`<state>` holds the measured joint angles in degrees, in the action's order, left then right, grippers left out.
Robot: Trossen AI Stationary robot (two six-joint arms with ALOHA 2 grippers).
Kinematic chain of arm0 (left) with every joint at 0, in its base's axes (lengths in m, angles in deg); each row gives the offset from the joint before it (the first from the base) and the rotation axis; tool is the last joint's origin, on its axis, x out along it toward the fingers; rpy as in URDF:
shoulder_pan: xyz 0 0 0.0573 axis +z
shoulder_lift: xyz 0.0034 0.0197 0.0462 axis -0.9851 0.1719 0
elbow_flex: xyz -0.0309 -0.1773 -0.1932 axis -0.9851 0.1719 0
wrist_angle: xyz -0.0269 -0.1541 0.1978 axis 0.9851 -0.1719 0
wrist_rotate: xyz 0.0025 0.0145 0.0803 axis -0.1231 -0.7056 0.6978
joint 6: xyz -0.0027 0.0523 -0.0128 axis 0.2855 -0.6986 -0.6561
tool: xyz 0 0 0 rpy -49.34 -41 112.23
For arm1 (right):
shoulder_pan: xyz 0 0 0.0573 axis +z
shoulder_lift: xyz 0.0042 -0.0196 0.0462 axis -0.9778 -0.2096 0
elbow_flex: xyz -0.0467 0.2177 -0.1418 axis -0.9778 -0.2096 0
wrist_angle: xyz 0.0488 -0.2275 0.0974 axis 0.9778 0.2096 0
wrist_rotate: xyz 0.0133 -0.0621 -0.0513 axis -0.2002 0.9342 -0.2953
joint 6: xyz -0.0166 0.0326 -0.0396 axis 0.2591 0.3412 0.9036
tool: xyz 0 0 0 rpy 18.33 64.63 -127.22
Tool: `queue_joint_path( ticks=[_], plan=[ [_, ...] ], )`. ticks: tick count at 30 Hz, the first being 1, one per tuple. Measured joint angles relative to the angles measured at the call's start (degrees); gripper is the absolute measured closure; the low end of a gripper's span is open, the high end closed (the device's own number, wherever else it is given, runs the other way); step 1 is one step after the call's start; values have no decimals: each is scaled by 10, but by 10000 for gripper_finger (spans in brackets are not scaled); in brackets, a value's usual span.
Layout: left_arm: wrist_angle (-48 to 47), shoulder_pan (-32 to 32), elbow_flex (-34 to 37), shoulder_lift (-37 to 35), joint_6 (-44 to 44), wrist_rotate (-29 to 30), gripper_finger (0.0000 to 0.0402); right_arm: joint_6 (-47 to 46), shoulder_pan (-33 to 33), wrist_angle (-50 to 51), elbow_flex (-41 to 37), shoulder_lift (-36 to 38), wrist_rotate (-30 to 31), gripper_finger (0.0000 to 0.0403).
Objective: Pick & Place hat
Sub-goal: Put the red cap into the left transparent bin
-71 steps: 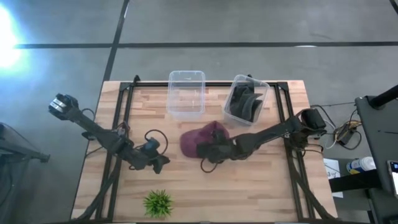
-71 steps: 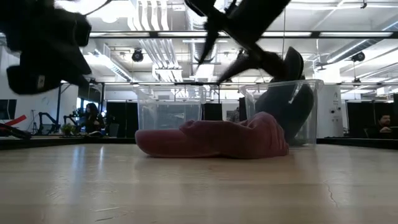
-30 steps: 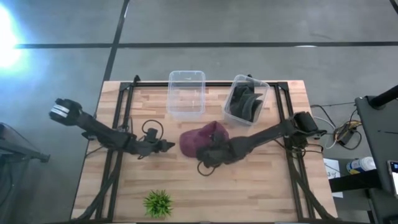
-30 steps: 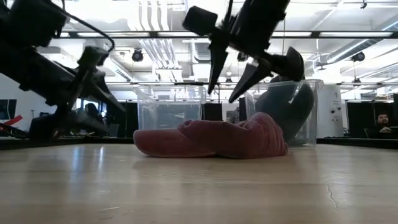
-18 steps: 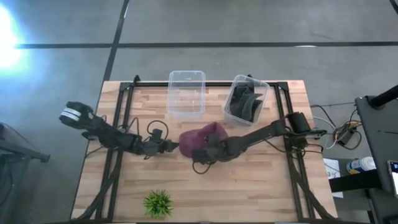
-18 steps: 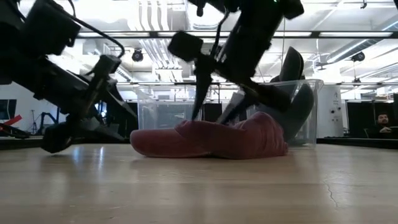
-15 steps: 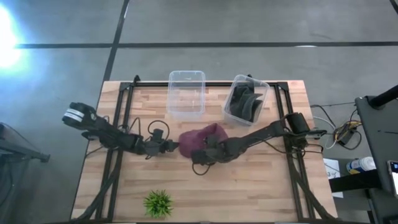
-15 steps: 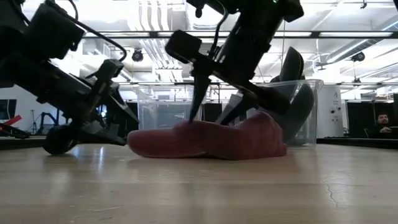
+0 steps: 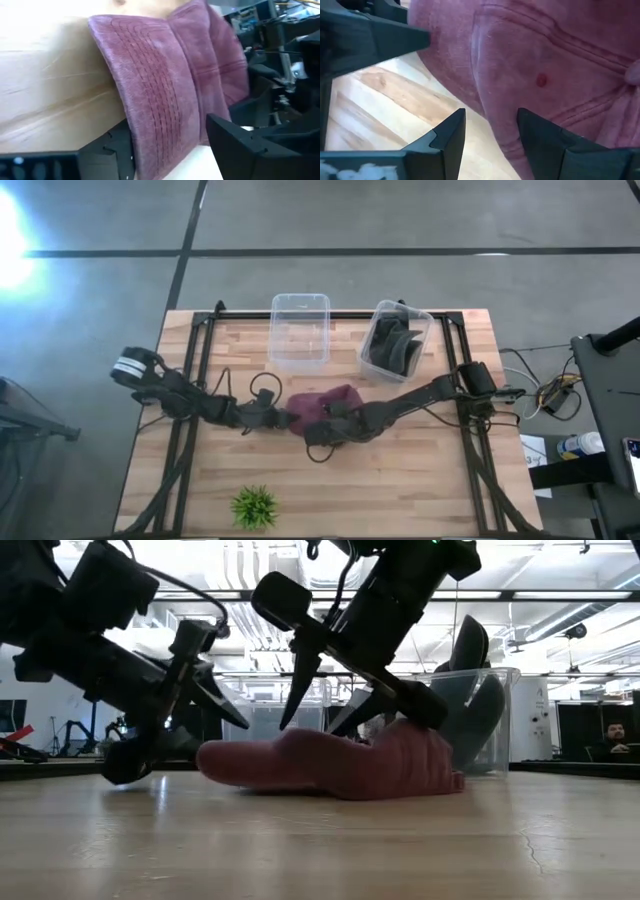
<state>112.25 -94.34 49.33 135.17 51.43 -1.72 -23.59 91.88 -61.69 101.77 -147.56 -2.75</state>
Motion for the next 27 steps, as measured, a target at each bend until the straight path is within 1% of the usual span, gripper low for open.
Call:
queue_joint_path(
  ticks=[3, 5, 8, 11, 12, 15, 17, 20, 21, 23, 27],
  plan=[
    [-1, 0, -1, -9, -13, -1, 213, 12, 1, -12, 0, 0, -1, 227],
    [-3, 0, 1, -13, -27, -1, 243, 32, 3, -40, 0, 2, -1, 227],
    [-3, 0, 4, -19, -38, -2, 303, 52, 5, -65, 0, 15, -1, 227],
    [9, 0, 4, -32, -63, -2, 371, 79, 11, -66, 0, 41, 4, 227],
    [17, 0, 4, -39, -71, -2, 384, 94, 14, -66, 0, 54, 4, 227],
    [21, -2, 4, -70, -88, -6, 390, 145, 28, -64, 0, 102, 2, 227],
    [16, -11, 2, -106, -94, -7, 391, 175, 41, -54, 0, 142, 6, 227],
    [15, -34, -5, -164, -104, -5, 392, 226, 65, -43, 0, 207, 33, 227],
    [13, -44, -9, -185, -112, 4, 392, 242, 73, -39, 0, 227, 49, 227],
    [11, -67, -21, -229, -148, 40, 392, 276, 92, -35, 0, 266, 99, 227],
    [16, -102, -63, -315, -281, 138, 392, 344, 132, -34, 0, 330, 238, 227]
  ],
)
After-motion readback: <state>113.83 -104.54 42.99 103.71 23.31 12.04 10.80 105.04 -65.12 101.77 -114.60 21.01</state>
